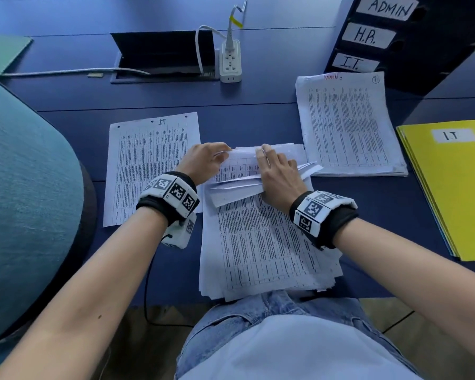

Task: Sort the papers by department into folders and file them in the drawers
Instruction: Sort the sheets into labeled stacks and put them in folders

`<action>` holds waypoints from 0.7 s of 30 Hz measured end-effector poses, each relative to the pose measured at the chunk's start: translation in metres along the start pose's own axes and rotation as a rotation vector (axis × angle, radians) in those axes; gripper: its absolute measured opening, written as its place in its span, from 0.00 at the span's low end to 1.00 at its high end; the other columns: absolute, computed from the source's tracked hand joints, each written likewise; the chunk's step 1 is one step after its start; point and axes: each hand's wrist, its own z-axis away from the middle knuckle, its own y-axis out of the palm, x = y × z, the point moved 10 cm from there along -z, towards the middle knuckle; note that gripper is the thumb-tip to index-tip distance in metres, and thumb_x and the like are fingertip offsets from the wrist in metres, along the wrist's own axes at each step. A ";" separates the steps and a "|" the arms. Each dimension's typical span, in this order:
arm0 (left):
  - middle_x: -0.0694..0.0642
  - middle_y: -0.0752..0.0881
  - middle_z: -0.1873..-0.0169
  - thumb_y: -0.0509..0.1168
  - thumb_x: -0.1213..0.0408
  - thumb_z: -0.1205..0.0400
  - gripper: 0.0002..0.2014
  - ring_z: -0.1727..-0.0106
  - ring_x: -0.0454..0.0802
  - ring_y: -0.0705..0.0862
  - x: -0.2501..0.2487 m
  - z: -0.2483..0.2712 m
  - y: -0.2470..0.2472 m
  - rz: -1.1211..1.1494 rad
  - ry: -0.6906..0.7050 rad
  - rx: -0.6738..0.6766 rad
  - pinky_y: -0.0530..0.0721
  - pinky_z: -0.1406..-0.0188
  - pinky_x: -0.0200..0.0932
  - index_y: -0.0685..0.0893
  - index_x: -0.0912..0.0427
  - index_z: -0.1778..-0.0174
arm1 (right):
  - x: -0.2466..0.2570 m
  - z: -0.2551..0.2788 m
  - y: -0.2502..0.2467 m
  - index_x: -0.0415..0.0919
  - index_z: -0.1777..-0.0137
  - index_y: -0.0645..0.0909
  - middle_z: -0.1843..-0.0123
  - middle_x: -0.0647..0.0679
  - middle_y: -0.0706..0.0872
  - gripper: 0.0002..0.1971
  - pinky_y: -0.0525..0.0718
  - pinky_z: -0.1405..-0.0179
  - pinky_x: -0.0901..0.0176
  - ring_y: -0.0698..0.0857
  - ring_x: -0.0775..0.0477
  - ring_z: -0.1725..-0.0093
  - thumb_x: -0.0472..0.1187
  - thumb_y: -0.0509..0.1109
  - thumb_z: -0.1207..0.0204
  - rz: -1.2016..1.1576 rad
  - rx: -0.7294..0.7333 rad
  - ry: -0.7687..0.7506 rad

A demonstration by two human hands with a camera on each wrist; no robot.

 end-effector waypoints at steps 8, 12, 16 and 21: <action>0.59 0.83 0.52 0.55 0.50 0.16 0.23 0.50 0.51 0.80 0.014 -0.003 -0.002 0.362 -0.173 0.030 0.78 0.44 0.47 0.84 0.68 0.45 | 0.011 0.012 -0.030 0.42 0.59 0.80 0.67 0.51 0.86 0.24 0.61 0.49 0.51 0.86 0.45 0.58 0.28 0.75 0.59 0.116 -0.462 -0.125; 0.55 0.83 0.58 0.62 0.73 0.19 0.08 0.56 0.48 0.80 0.017 -0.006 -0.007 0.327 -0.157 -0.006 0.79 0.52 0.34 0.85 0.68 0.49 | 0.021 0.026 -0.026 0.41 0.53 0.77 0.68 0.50 0.84 0.27 0.64 0.52 0.52 0.84 0.47 0.70 0.29 0.76 0.56 0.042 -0.447 -0.206; 0.52 0.81 0.67 0.62 0.74 0.19 0.07 0.66 0.34 0.78 0.016 -0.004 0.003 0.392 -0.152 0.147 0.76 0.54 0.32 0.84 0.63 0.59 | 0.009 0.024 -0.030 0.30 0.37 0.77 0.56 0.37 0.82 0.35 0.79 0.61 0.48 0.81 0.40 0.70 0.21 0.71 0.51 -0.129 -0.375 -0.107; 0.43 0.77 0.78 0.62 0.69 0.18 0.12 0.74 0.34 0.72 0.003 0.000 0.008 0.410 -0.135 0.283 0.71 0.67 0.26 0.78 0.59 0.69 | -0.002 0.014 -0.029 0.33 0.42 0.77 0.43 0.39 0.64 0.26 0.80 0.57 0.45 0.80 0.38 0.61 0.25 0.74 0.42 -0.042 -0.291 0.029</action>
